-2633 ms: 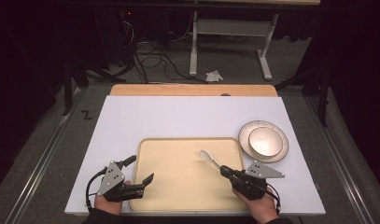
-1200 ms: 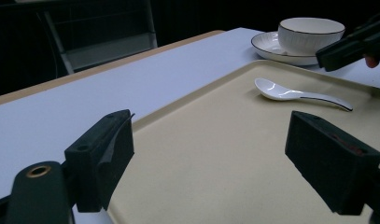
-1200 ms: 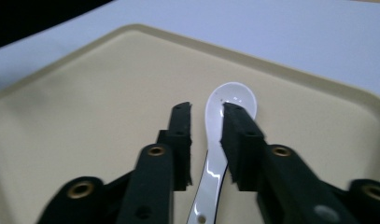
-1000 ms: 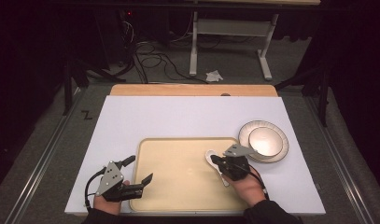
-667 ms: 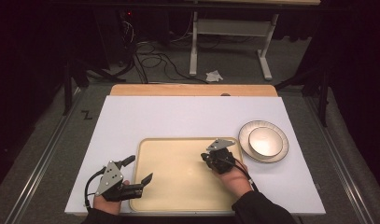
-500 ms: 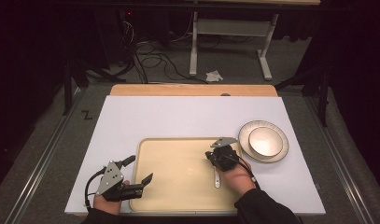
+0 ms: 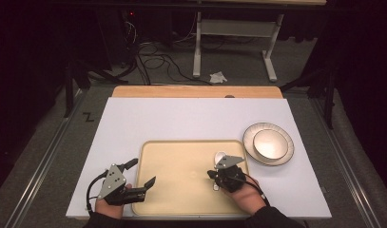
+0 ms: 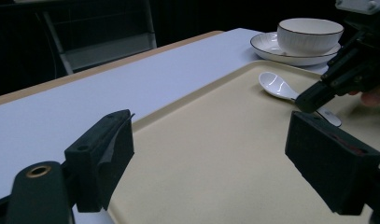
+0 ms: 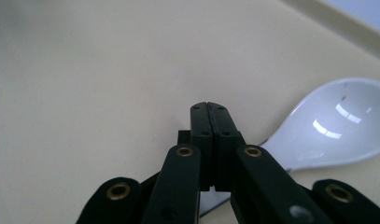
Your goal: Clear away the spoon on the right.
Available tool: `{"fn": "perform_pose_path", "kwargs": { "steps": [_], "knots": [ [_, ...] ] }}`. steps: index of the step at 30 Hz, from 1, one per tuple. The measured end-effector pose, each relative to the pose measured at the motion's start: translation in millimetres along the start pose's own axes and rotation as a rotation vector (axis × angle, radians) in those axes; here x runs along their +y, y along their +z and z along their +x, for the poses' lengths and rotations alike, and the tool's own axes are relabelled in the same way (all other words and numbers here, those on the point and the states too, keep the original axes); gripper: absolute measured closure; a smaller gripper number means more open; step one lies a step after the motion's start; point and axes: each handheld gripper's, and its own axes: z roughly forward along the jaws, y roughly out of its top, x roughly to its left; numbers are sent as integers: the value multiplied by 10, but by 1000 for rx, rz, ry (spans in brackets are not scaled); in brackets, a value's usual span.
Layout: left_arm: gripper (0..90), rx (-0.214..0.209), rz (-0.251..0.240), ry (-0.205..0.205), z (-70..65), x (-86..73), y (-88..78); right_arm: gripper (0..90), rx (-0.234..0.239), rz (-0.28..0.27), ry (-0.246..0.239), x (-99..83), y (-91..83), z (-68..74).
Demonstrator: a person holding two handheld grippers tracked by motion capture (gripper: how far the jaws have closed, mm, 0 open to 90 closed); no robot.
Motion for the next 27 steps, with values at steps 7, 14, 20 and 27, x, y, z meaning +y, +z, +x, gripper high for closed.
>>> {"fn": "perform_pose_path", "kwargs": {
  "steps": [7,14,20,27],
  "knots": [
    [159,0,4,1,-5,0,3,900,-2,0,6,-132,-105,-2],
    [159,0,5,2,-3,-1,2,900,3,-24,17,-129,-173,-24],
    [159,1,2,1,-3,0,-3,900,14,24,-42,-165,-85,54],
    [159,-1,5,3,-3,-1,0,883,21,-38,2,-172,-173,23]
  ]
}}
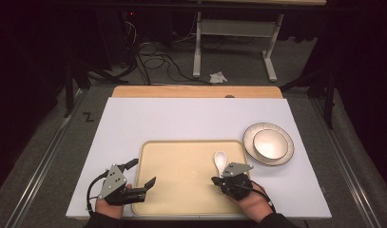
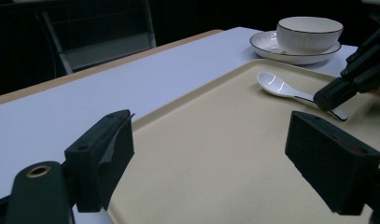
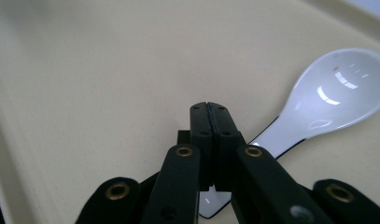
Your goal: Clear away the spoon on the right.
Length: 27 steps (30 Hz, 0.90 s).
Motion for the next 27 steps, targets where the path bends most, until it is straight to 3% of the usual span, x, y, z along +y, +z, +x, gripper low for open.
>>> {"fn": "perform_pose_path", "kwargs": {
  "steps": [3,4,5,6,7,8,9,11,13,14,15,18,23,27],
  "knots": [
    [159,1,-1,0,1,-1,-1,750,11,-63,43,6,-110,-76],
    [159,0,-2,0,1,-1,-3,640,8,-105,59,-8,-192,-144],
    [159,0,-2,0,1,-1,-3,640,8,-105,59,-8,-192,-144],
    [159,-1,-2,0,1,-2,-4,531,6,-167,76,-40,-276,-217],
    [159,-1,-2,0,1,-2,-4,531,6,-167,76,-40,-276,-217],
    [159,-1,-1,-1,1,-2,-3,426,-1,-224,80,-81,-368,-290],
    [159,-1,0,-1,1,-3,-2,426,-1,-224,80,-81,-368,-290],
    [159,1,0,-2,0,-5,1,319,-9,-265,89,-130,-464,-367],
    [159,2,2,0,-4,-5,2,228,-38,-300,101,-190,-562,-432],
    [159,3,4,2,-9,-7,3,164,-80,-330,110,-259,-662,-481],
    [159,3,4,2,-9,-7,3,164,-80,-330,110,-259,-662,-481],
    [159,6,11,4,-12,-11,9,130,-147,-358,138,-375,-845,-568],
    [159,11,21,6,-16,-19,26,18,-194,-373,162,-537,-1039,-656],
    [159,14,30,9,-21,-25,38,8,-224,-390,178,-654,-1156,-723]
  ]
}}
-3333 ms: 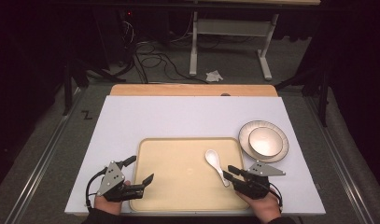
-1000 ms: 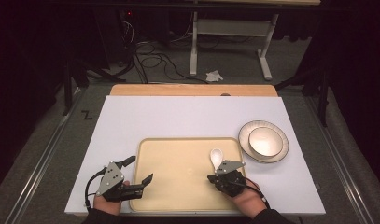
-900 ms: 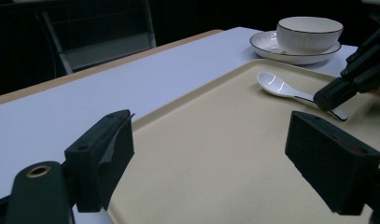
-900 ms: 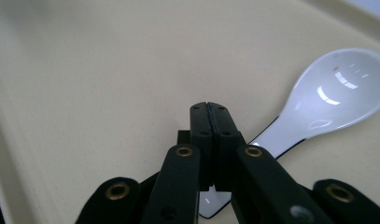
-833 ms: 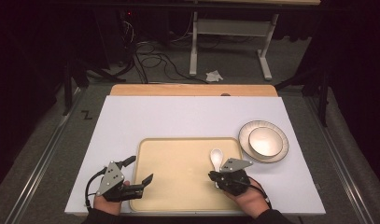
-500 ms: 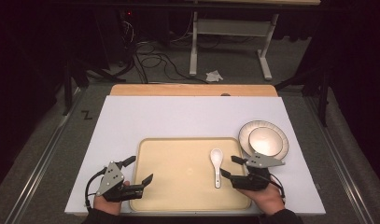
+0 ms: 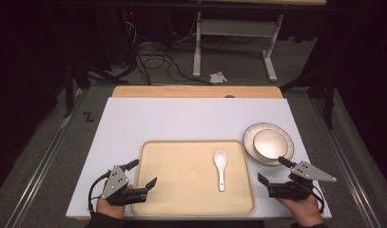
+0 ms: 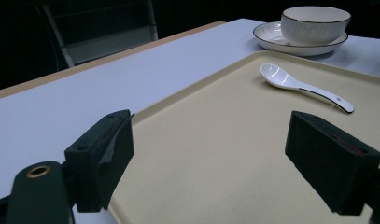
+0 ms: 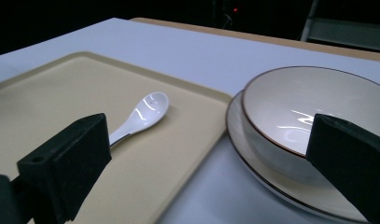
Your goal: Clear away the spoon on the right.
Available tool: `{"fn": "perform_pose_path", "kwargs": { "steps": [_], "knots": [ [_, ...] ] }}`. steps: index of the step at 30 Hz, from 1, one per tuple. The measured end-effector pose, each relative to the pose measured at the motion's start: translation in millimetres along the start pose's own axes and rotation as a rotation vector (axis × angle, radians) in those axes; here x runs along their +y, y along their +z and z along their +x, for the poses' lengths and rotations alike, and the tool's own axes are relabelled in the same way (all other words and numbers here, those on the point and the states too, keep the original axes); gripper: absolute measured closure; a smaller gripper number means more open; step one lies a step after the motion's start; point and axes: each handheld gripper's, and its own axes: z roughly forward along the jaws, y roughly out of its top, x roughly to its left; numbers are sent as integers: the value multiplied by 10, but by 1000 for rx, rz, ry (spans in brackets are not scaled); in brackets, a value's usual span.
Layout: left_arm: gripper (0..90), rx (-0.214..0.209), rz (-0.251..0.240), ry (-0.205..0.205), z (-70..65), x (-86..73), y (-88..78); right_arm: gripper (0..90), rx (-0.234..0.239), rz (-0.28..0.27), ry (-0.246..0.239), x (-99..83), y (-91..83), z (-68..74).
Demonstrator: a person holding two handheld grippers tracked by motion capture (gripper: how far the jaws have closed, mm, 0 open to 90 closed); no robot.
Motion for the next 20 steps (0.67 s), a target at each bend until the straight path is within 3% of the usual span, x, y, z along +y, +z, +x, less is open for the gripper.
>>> {"fn": "perform_pose_path", "kwargs": {
  "steps": [6,20],
  "knots": [
    [159,1,13,8,-11,-3,23,9,-42,-16,11,-154,-132,-111],
    [159,-4,9,9,-12,1,13,11,-27,-6,33,-172,-101,-124]
  ]
}}
